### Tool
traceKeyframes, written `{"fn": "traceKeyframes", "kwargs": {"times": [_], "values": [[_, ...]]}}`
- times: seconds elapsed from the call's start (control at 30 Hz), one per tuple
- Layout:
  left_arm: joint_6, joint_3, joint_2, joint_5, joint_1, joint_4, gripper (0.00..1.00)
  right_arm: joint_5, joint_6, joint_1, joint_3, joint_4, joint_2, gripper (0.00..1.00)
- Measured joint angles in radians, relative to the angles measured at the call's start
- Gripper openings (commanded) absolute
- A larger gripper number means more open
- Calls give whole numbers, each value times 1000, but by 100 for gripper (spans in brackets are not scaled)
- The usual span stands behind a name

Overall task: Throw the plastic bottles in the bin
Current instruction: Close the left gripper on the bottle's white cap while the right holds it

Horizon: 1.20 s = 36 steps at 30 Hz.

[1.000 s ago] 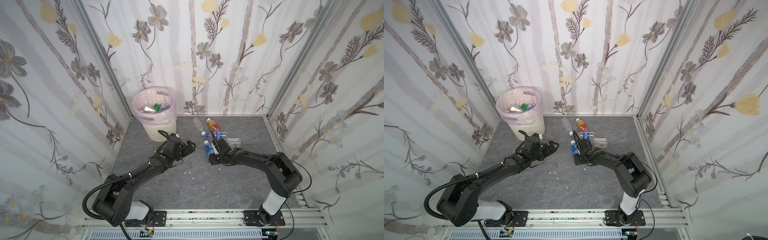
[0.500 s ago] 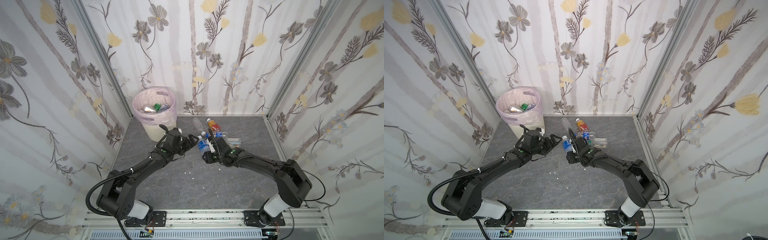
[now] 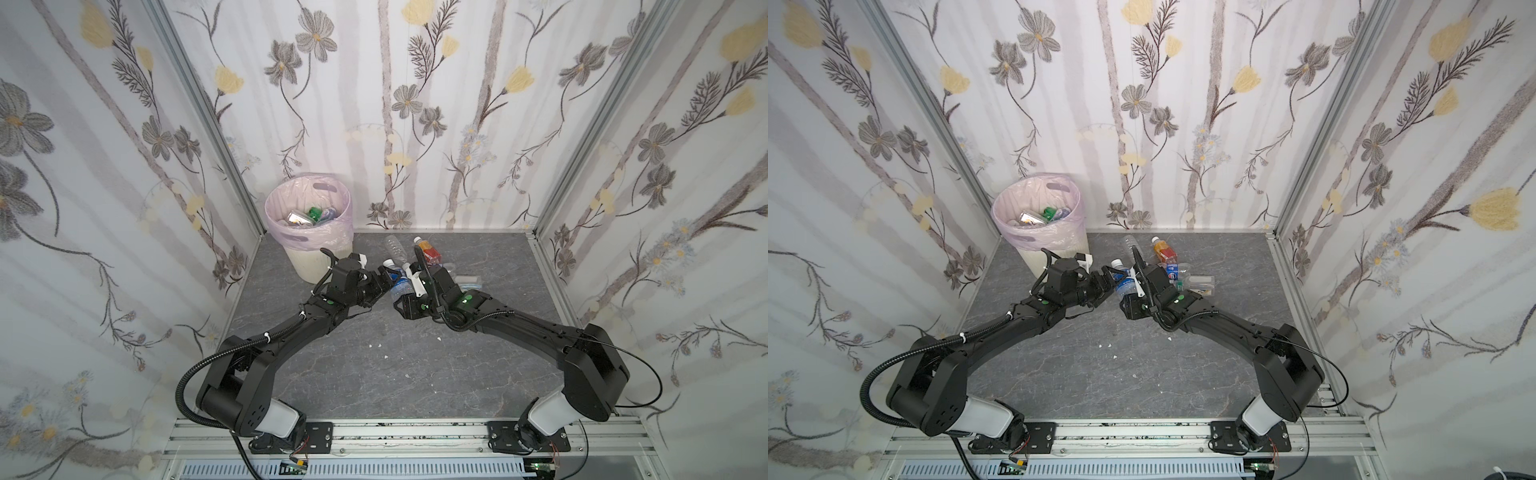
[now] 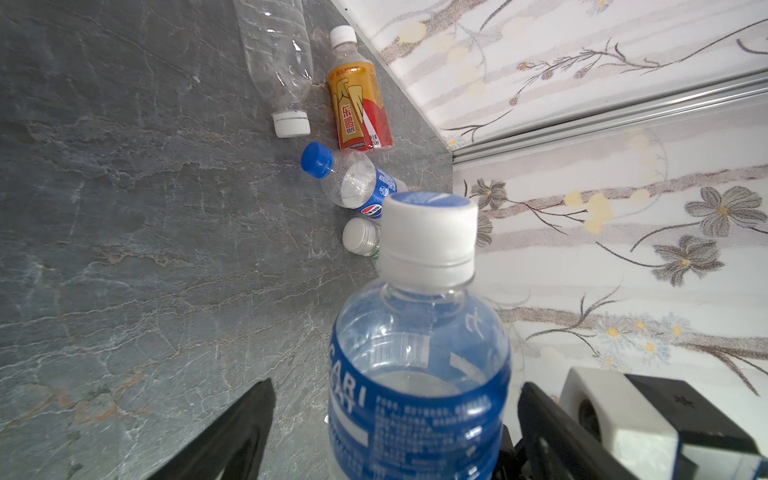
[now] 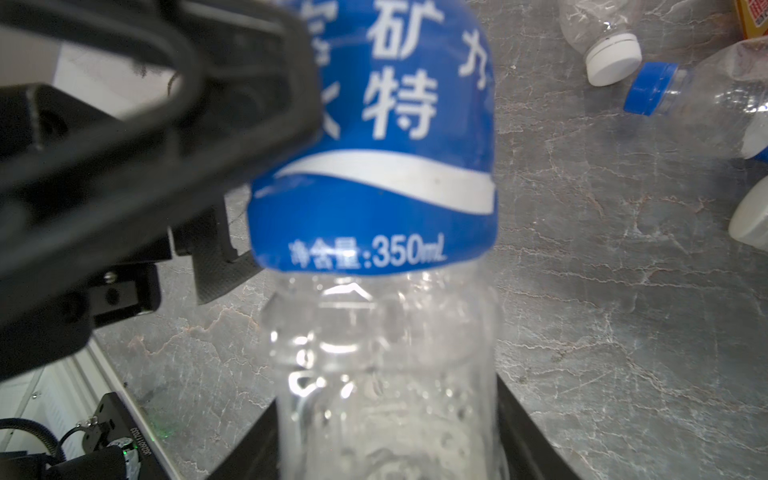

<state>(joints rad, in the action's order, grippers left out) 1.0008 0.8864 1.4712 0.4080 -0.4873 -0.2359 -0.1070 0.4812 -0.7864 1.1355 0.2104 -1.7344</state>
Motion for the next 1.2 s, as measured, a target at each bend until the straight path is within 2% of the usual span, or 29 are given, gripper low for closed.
{"fn": "traceKeyframes", "kwargs": {"times": [0.3, 0.47, 0.57, 0.77, 0.93, 1.0, 1.2], "values": [[-7, 4, 6, 0, 0, -14, 72, -22, 15, -13, 23, 3, -12, 51], [-23, 6, 6, 0, 3, -14, 66, -24, 15, -16, 24, 3, -14, 54], [-28, 6, 6, 3, 5, -14, 60, -23, 15, -17, 24, 3, -14, 60], [-31, 5, -6, 10, 16, -13, 58, -24, 7, -19, 24, -10, -10, 73], [-32, 5, -28, -33, 40, -11, 57, -28, 4, -19, 24, -4, 19, 88], [-30, 5, -40, -47, 46, -4, 58, -24, 3, -19, 23, -1, 37, 98], [-25, 45, -77, -85, 89, 38, 58, 3, -8, -19, 22, 6, 100, 100]]}}
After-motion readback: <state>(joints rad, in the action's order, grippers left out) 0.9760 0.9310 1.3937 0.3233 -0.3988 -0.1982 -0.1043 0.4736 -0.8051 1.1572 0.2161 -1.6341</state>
